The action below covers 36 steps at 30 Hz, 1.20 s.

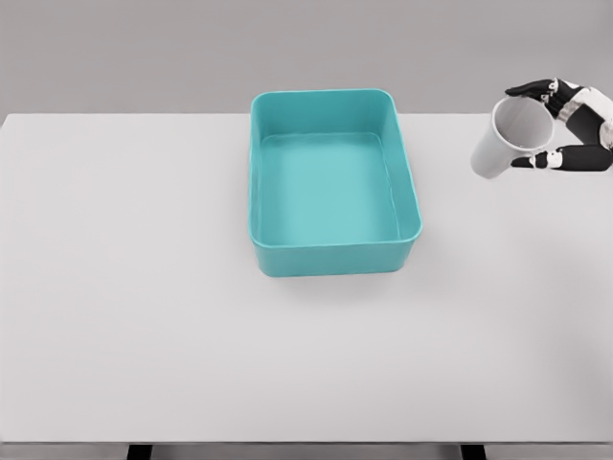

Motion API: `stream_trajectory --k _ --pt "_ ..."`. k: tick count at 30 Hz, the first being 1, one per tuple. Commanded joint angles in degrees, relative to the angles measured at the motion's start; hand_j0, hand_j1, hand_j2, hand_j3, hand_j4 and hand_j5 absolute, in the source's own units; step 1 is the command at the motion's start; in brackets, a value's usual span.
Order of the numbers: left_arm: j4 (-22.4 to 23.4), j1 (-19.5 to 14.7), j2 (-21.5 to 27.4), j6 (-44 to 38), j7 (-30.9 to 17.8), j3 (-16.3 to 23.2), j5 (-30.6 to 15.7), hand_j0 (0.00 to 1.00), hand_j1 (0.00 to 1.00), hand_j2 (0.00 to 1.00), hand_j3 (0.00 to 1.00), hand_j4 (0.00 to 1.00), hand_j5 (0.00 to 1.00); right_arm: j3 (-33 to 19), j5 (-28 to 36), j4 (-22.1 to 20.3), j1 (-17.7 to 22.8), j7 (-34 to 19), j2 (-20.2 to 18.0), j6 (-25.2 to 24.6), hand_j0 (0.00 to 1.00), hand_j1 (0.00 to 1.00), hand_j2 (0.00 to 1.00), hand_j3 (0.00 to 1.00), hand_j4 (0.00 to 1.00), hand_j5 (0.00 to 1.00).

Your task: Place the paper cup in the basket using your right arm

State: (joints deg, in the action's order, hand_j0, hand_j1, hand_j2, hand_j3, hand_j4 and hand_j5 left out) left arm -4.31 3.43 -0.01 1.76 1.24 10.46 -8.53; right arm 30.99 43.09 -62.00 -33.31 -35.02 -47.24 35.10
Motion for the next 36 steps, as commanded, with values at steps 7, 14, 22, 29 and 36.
stream_trajectory --k 7,14,22,29,36 --pt "0.0 0.0 0.0 0.0 0.0 -0.1 0.0 1.0 1.0 1.0 1.0 1.0 1.0 0.2 0.2 -2.8 -2.5 0.0 3.8 -2.3 0.72 0.72 0.72 0.72 0.72 0.72" --pt "0.0 0.0 0.0 0.0 0.0 0.0 0.0 1.0 1.0 1.0 1.0 1.0 1.0 0.4 -0.9 -2.8 -4.5 0.0 7.3 -3.7 0.72 0.72 0.72 0.72 0.72 0.72" --pt "0.0 0.0 0.0 0.0 0.0 0.0 0.0 1.0 1.0 1.0 1.0 1.0 1.0 1.7 -3.0 -2.8 -6.9 0.0 11.9 -5.6 0.72 0.72 0.72 0.72 0.72 0.72" --pt "0.0 0.0 0.0 0.0 0.0 0.0 0.0 1.0 1.0 1.0 1.0 1.0 1.0 2.0 -6.0 -2.9 -7.7 0.0 15.4 -6.0 0.72 0.72 0.72 0.72 0.72 0.72" --pt "0.0 0.0 0.0 0.0 0.0 0.0 0.0 1.0 1.0 1.0 1.0 1.0 1.0 2.1 -7.5 -2.9 -8.0 0.0 17.4 -6.1 0.72 0.72 0.72 0.72 0.72 0.72"
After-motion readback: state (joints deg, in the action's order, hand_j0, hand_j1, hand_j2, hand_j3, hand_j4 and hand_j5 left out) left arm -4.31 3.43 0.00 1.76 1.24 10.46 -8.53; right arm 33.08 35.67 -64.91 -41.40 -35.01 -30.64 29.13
